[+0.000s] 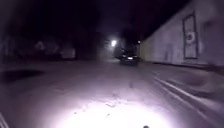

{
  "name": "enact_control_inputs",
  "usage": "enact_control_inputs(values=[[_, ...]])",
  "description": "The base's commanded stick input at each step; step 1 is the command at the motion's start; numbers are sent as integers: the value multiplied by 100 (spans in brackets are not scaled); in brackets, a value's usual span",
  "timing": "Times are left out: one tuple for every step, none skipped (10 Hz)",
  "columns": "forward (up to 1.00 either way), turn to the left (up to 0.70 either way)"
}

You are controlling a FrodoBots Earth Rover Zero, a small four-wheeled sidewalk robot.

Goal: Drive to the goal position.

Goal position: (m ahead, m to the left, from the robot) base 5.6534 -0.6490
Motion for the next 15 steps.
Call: enact_control_inputs(values=[[70,0],[70,0],[70,0],[70,0],[70,0],[70,0],[70,0],[70,0],[70,0],[70,0],[70,0],[70,0],[70,0],[70,0],[70,0]])
